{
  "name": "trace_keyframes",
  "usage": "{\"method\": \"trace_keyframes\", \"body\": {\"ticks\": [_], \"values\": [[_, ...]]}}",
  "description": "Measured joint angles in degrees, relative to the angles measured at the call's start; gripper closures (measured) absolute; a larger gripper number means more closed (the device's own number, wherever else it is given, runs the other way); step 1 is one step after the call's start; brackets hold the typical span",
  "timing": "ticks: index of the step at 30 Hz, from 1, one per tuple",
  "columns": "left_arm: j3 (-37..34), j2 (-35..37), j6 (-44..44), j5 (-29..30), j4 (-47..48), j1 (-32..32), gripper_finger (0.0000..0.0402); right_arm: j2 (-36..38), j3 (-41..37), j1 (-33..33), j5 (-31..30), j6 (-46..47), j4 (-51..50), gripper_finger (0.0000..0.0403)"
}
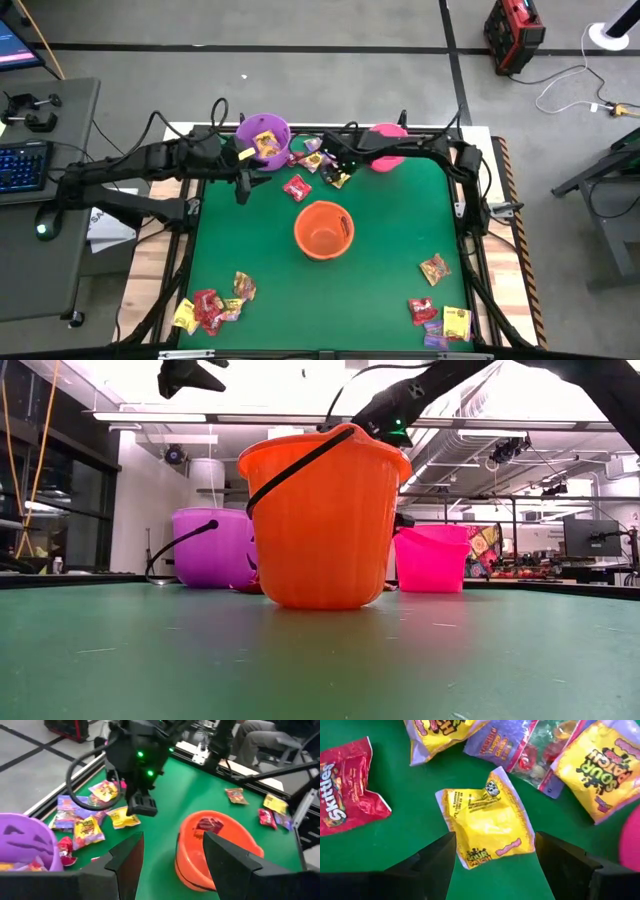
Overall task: Sort candy by brand, put in halloween buckets
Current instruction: Put the yellow candy into the light violet bucket
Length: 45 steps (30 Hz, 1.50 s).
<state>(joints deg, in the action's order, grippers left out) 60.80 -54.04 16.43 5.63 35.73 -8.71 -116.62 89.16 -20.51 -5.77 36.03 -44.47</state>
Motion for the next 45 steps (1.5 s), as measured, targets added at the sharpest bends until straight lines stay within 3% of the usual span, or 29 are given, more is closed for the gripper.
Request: {"method": "trace_keyframes", "body": {"ticks": [13, 21, 25, 39, 42, 45], "values": [[0.0, -0.8, 14.7, 7.0, -3.3, -1.5, 0.0209, 0.0, -0.7, 0.7, -1.7, -8.5, 4.5, 0.014], [0.1, -0.8, 10.9, 7.8, -7.4, -1.5, 0.0209, 0.0, 0.7, 2.7, 0.3, -27.1, 4.3, 0.014], [0.1, -0.8, 9.9, 8.0, -7.3, -1.5, 0.0209, -0.9, 0.7, 1.5, 0.6, -28.6, 2.3, 0.0147], [0.2, -0.8, 5.4, 8.1, -7.1, -1.5, 0.0209, -5.7, 0.7, -0.2, 2.8, -26.0, 2.1, 0.0215], [0.2, -0.8, 4.3, 8.1, -7.1, -1.5, 0.0209, -5.9, 0.7, 0.0, 2.3, -25.3, 2.1, 0.0255], [0.2, -0.5, 3.5, 8.1, -7.1, -1.5, 0.0209, -4.8, 0.9, 0.1, 1.7, -25.4, 2.1, 0.0326]]}}
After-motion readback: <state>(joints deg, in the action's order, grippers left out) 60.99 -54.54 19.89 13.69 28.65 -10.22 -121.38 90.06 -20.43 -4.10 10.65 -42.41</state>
